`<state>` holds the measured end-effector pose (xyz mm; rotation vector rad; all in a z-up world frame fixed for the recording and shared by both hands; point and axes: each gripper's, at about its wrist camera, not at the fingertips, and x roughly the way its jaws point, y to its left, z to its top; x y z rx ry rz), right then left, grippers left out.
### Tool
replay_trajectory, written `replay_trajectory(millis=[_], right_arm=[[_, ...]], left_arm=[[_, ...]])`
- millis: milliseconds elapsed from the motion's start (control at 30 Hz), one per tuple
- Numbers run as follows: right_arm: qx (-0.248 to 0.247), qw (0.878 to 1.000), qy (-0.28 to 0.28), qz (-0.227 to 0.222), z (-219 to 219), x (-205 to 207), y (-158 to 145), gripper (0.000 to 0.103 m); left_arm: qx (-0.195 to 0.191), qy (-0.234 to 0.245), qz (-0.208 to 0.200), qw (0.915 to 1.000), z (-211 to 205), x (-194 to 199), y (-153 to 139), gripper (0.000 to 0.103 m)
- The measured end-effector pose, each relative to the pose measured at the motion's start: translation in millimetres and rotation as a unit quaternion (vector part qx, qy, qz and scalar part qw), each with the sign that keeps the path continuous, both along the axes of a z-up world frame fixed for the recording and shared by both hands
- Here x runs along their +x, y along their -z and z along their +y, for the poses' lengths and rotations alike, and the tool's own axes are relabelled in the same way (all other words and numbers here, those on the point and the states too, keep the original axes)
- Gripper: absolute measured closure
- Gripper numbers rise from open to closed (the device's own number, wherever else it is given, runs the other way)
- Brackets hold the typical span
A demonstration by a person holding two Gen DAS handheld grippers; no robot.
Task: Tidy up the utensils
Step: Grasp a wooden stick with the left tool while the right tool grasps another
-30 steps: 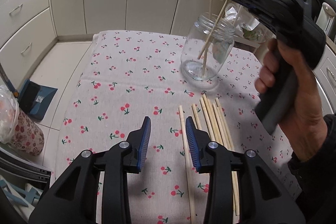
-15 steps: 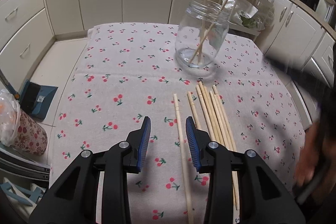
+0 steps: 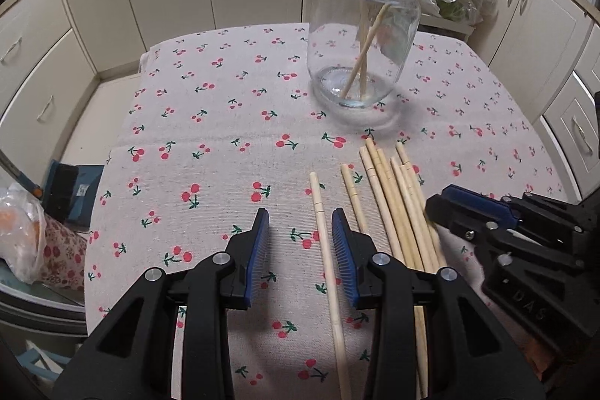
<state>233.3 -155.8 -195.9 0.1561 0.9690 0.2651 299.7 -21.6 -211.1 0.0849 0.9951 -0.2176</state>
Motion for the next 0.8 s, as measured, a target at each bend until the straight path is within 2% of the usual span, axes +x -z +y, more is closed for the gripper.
replay_trajectory(millis=[433,500,533,567,633,800], right_arm=[[-0.042,0.999,-0.01,0.005,7.6,5.7,-0.5,0.086],[-0.046,0.999,-0.008,0.007,6.0,8.5,-0.2,0.094],[-0.048,0.999,-0.01,0.008,4.2,8.9,-0.2,0.094],[-0.051,0.999,-0.012,0.01,3.9,8.7,-0.2,0.094],[-0.059,0.998,-0.014,0.017,0.7,6.7,-1.6,0.095],[-0.055,0.998,-0.008,0.031,-7.9,12.0,-1.9,0.095]], left_arm=[[0.017,0.002,0.005,0.9998,-7.6,7.3,5.7,0.07],[0.018,0.003,0.004,0.9998,-9.6,8.3,5.7,0.07],[0.021,0.003,0.003,0.9998,-10.1,8.7,5.7,0.072],[0.02,0.006,0.003,0.9998,-10.3,8.9,5.8,0.08],[0.019,0.01,0.005,0.9998,-10.3,7.2,4.8,0.089],[0.017,0.021,0.015,0.9995,-9.6,5.2,3.6,0.088]])
